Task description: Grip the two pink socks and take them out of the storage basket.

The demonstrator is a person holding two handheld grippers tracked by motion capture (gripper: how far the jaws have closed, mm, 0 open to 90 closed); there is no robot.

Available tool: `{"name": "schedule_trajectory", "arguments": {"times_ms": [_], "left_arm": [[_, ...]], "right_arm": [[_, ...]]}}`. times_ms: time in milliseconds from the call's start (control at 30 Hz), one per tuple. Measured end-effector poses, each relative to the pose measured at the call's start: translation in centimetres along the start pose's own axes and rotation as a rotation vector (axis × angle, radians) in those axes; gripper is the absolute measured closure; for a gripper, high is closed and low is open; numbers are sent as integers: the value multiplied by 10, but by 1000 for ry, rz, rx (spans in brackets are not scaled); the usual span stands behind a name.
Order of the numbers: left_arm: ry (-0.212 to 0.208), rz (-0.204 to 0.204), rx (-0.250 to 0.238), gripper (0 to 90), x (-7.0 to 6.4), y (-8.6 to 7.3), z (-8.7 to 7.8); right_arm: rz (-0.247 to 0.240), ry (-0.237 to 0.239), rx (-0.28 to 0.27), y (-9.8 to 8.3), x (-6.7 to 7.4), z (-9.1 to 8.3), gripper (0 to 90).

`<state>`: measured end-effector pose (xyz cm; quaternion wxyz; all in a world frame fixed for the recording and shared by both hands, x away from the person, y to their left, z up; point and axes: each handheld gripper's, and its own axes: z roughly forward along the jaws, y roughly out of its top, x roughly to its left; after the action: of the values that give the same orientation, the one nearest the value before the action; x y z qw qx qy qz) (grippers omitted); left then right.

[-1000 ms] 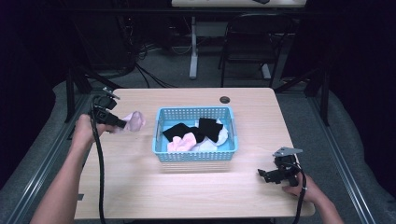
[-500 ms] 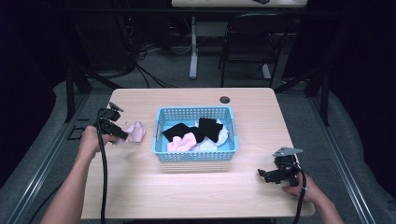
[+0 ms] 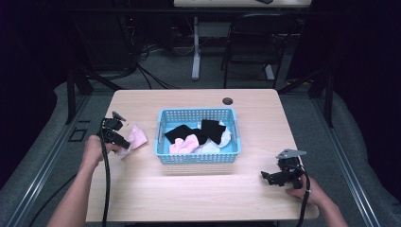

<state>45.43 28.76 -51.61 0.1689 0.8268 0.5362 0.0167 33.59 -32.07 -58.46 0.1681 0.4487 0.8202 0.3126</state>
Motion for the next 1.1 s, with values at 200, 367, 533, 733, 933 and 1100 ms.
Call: {"name": "schedule_trajectory", "arguments": {"times_ms": [200,367,533,733,933,1100], "left_arm": [[-7,-15,-4,670,3,-4,0],[-10,-29,-27,367,4,-7,-10],[1,-25,-70,163,2,-5,-27],[10,-16,-106,45,-5,0,-44],[17,15,-139,0,-17,7,-56],[27,57,-162,0,-31,15,-64]], "right_arm": [[0,0,0,0,0,0,0],[0,0,0,0,0,0,0],[0,0,1,0,0,0,0],[0,0,1,0,0,0,0],[0,0,0,0,0,0,0],[0,0,0,0,0,0,0]]}}
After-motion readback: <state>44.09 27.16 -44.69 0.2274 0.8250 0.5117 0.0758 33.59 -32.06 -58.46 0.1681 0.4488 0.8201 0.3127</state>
